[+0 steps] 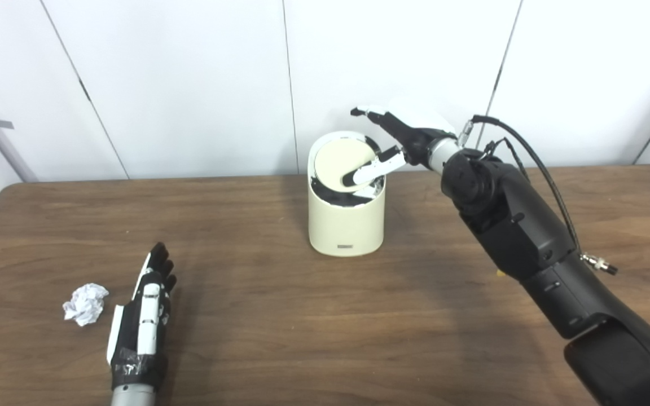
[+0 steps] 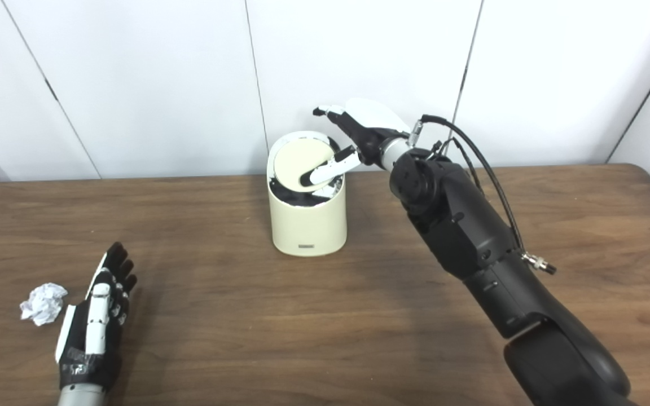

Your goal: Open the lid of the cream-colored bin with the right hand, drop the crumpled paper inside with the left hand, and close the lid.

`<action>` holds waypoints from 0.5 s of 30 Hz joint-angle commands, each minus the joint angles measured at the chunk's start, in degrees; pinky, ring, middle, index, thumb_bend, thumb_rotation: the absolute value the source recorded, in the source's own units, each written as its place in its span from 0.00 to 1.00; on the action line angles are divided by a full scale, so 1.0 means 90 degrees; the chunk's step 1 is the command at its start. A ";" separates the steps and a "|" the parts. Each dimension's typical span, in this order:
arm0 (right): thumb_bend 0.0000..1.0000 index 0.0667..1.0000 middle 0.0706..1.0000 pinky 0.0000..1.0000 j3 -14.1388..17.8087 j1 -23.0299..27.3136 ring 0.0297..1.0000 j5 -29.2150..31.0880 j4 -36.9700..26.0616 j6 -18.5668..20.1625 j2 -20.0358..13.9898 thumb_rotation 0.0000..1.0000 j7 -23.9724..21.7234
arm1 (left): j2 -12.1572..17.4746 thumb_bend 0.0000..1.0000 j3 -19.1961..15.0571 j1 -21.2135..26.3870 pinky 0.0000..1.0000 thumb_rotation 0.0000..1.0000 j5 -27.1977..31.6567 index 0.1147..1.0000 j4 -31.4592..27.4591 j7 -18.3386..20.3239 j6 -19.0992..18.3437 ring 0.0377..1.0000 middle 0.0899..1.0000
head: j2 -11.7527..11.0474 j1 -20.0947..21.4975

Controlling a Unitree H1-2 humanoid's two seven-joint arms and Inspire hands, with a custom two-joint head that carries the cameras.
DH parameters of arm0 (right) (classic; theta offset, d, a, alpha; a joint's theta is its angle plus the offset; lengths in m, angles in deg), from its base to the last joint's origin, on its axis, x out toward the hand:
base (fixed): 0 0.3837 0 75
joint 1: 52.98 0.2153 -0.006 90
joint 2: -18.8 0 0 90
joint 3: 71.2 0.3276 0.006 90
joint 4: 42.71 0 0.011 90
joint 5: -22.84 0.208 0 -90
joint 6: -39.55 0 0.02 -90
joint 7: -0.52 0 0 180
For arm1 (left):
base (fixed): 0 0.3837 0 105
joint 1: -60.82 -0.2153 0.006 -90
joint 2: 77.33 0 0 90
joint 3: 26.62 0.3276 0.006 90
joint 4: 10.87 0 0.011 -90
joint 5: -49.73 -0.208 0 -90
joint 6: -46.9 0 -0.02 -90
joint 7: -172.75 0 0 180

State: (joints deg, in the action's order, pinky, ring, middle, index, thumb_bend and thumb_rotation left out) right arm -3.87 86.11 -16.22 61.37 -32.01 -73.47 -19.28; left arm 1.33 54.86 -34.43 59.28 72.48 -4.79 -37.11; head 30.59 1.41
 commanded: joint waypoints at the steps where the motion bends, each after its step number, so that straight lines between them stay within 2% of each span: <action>1: 0.87 0.92 0.95 0.95 0.0025 0.0094 0.96 -0.0069 0.0018 -0.0104 -0.0115 0.46 0.0098 | -0.0122 0.31 0.0059 -0.0125 1.00 0.90 0.0066 0.99 0.0032 0.0004 0.0151 1.00 1.00 | 0.0005 0.0009; 15: 0.85 0.92 0.96 0.97 0.0027 -0.0014 0.97 -0.0046 0.0096 -0.0205 -0.0134 0.43 0.0156 | -0.0129 0.32 0.0064 -0.0153 1.00 0.91 0.0042 1.00 0.0034 0.0003 0.0182 1.00 1.00 | 0.0009 -0.0010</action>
State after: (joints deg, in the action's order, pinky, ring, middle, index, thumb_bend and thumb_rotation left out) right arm -3.81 86.04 -16.01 61.71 -33.29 -73.46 -18.32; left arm 1.24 54.92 -34.49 59.39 72.39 -4.73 -37.11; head 30.59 1.32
